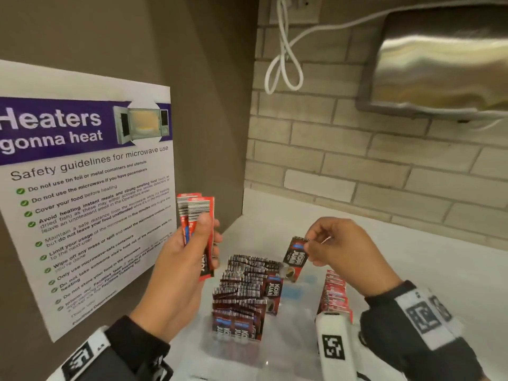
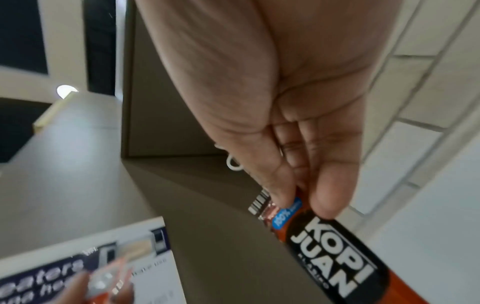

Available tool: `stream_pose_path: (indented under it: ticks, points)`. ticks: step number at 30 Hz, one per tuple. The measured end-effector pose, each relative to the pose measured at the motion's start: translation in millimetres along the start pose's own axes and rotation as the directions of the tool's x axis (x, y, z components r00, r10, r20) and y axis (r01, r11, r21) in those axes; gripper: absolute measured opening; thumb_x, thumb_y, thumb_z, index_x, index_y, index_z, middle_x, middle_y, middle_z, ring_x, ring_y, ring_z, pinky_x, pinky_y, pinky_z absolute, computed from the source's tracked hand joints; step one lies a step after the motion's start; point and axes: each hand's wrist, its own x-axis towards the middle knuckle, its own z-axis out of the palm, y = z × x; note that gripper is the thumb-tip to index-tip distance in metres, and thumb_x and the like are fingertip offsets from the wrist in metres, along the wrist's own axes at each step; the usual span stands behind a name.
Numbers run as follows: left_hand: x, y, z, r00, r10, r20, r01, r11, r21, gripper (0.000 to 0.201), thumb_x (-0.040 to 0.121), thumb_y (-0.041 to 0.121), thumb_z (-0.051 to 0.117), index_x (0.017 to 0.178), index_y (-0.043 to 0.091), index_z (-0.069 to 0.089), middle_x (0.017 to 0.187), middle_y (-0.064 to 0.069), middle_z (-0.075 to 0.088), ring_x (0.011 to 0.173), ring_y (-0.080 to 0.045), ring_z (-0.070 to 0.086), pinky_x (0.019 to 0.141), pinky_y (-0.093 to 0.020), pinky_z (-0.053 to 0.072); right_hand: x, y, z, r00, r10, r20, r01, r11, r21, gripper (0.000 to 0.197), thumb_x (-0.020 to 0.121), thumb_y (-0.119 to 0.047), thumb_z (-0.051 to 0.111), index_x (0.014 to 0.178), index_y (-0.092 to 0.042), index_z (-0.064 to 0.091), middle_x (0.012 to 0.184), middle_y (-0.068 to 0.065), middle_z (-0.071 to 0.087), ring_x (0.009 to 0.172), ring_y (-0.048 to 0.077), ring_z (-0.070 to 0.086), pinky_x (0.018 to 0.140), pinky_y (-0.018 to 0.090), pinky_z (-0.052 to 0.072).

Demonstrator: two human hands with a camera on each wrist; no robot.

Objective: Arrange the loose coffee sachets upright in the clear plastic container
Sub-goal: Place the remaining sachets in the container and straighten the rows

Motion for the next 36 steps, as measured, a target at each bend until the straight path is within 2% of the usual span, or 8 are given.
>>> stream_pose_path:
  ticks: [4,7,13,22,26,30,33,36]
  points:
    - [-3.7,4.6,-7.8,1.000,0.002,-0.018,-0.003,0.998,-0.067,0.051,0.068,0.056,0.068,0.091,0.011,0.063,0.069,0.001,0.056,0.057,-0.009,0.047,0.044,-0.015,0.042,3.9,16.9,30.1,0.990,0.118,0.078,-0.113,0.992,-0.064,0.014,0.080,0.001,0.060,0.072,-0.011,0.061,0.069,0.008,0.067,0.062,0.020,0.068,0.067,0.030,0.058]
    - [-4.6,4.3,-10.7,0.999,-0.016,-0.045,0.012,0.996,-0.090,0.043,0.070,0.048,0.060,0.092,0.010,0.061,0.069,0.000,0.055,0.057,-0.009,0.047,0.043,-0.015,0.042,6.8,25.3,50.0,0.982,0.167,0.090,-0.159,0.983,-0.093,0.020,0.078,0.003,0.058,0.067,-0.014,0.057,0.071,0.007,0.065,0.072,0.025,0.068,0.073,0.040,0.058]
    - [-7.2,0.2,-15.3,0.998,-0.025,-0.061,0.018,0.993,-0.113,0.031,0.078,0.042,0.057,0.088,0.013,0.062,0.066,0.002,0.055,0.056,-0.006,0.049,0.045,-0.016,0.043,10.0,34.5,71.4,0.966,0.243,0.087,-0.235,0.967,-0.097,0.024,0.077,0.005,0.054,0.063,-0.014,0.050,0.080,0.015,0.067,0.076,0.030,0.069,0.073,0.043,0.058]
    - [-9.2,-3.6,-21.5,0.998,-0.065,-0.022,0.062,0.992,-0.112,0.033,0.071,0.043,0.065,0.087,0.014,0.063,0.066,0.002,0.056,0.057,-0.006,0.051,0.045,-0.017,0.045,13.8,33.1,77.4,0.951,0.287,0.114,-0.277,0.956,-0.102,0.029,0.076,-0.003,0.066,0.073,-0.017,0.041,0.093,0.018,0.063,0.084,0.033,0.066,0.077,0.047,0.056]
    - [-8.8,-4.0,-23.1,0.994,-0.105,0.011,0.105,0.985,-0.135,0.031,0.072,0.034,0.065,0.091,0.010,0.062,0.067,0.000,0.055,0.057,-0.007,0.050,0.044,-0.016,0.044,9.8,33.9,74.2,0.934,0.316,0.169,-0.296,0.946,-0.134,0.035,0.074,-0.001,0.066,0.091,-0.013,0.038,0.085,0.015,0.062,0.065,0.025,0.060,0.064,0.034,0.053]
    - [-9.4,-6.0,-25.2,0.985,-0.160,0.070,0.171,0.965,-0.201,0.020,0.082,0.019,0.054,0.095,0.006,0.064,0.071,-0.004,0.057,0.056,-0.010,0.052,0.044,-0.019,0.046,8.0,33.8,67.5,0.946,0.281,0.162,-0.256,0.953,-0.160,0.040,0.076,0.001,0.064,0.100,-0.010,0.034,0.083,0.012,0.057,0.061,0.019,0.052,0.062,0.032,0.049]
    - [-9.5,-10.0,-26.4,0.979,-0.189,0.080,0.202,0.958,-0.205,0.027,0.088,0.011,0.040,0.101,0.005,0.064,0.077,-0.006,0.064,0.059,-0.014,0.055,0.048,-0.025,0.049,4.4,29.9,58.6,0.970,0.217,0.107,-0.197,0.965,-0.171,0.035,0.082,-0.006,0.063,0.100,-0.012,0.034,0.086,0.009,0.055,0.064,0.014,0.049,0.060,0.025,0.043]
    - [-8.9,-12.7,-22.7,0.973,-0.219,0.069,0.227,0.961,-0.156,0.028,0.091,0.008,0.039,0.106,0.008,0.063,0.078,-0.007,0.067,0.061,-0.016,0.061,0.053,-0.028,0.051,-3.2,21.3,52.3,0.995,0.101,-0.010,-0.101,0.989,-0.108,0.026,0.085,-0.013,0.062,0.097,-0.017,0.039,0.089,0.002,0.053,0.066,0.007,0.045,0.055,0.015,0.034]
